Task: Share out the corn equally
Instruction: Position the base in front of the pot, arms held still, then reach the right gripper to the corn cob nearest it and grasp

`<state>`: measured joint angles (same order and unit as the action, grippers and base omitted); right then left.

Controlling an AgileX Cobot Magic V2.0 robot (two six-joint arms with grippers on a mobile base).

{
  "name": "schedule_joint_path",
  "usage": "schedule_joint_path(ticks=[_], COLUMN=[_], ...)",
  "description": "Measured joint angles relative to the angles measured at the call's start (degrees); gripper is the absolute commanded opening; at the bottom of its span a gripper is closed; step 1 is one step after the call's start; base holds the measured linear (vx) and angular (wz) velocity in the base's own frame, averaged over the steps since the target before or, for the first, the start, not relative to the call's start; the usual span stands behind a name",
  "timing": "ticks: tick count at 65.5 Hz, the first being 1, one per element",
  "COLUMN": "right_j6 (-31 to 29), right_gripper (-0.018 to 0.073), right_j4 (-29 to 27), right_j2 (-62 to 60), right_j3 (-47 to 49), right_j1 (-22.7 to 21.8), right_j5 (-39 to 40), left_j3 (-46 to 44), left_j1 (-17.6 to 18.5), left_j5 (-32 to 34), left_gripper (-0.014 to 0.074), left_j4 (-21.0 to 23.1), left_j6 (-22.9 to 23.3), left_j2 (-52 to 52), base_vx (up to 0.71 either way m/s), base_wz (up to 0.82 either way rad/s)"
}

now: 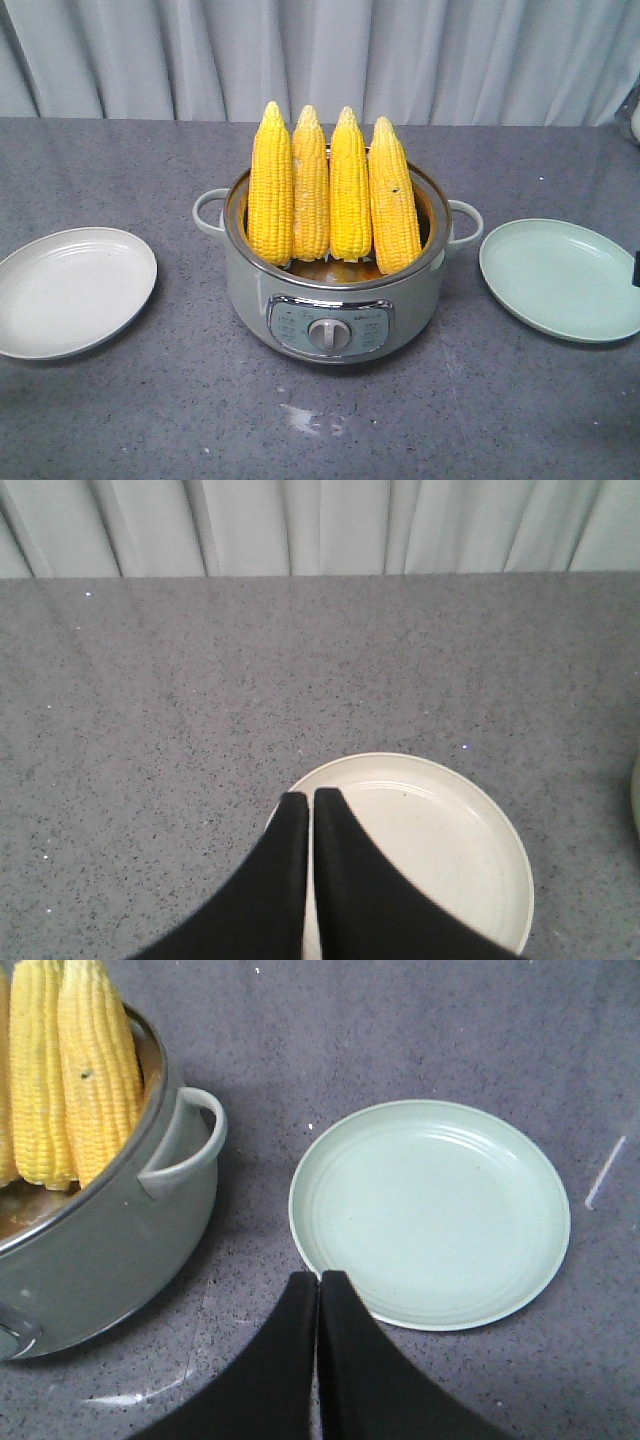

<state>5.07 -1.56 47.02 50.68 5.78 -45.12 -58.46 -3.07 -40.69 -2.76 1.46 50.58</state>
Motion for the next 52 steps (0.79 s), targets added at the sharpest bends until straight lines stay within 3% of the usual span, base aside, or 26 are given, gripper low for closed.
schedule_joint_path(ticks=[27,35,43,52], right_j6=[0.2,0.2,0.2,0.2], right_gripper=[-0.0005,0.0036,0.0148,0.0351], right_j4=[-0.1,-0.1,-0.1,-0.1], right_j2=[1.8,1.8,1.8,1.8], right_j3=[0.0,0.0,0.0,0.0], right_j1=[0.0,0.0,0.0,0.0], right_j5=[-0.7,-0.7,-0.7,-0.8], left_j3=[0.0,0.0,0.0,0.0], left_j1=[0.0,0.0,0.0,0.0], left_j5=[-0.2,-0.2,-0.8,-2.2], left_gripper=[-0.0003,0.002,0.011,0.0335], left_j4=[0.0,0.0,0.0,0.0], left_j6=[0.0,0.0,0.0,0.0], left_j2=[0.8,0.8,0.8,0.8], base_vx=[0.0,0.0,0.0,0.0], base_wz=[0.0,0.0,0.0,0.0])
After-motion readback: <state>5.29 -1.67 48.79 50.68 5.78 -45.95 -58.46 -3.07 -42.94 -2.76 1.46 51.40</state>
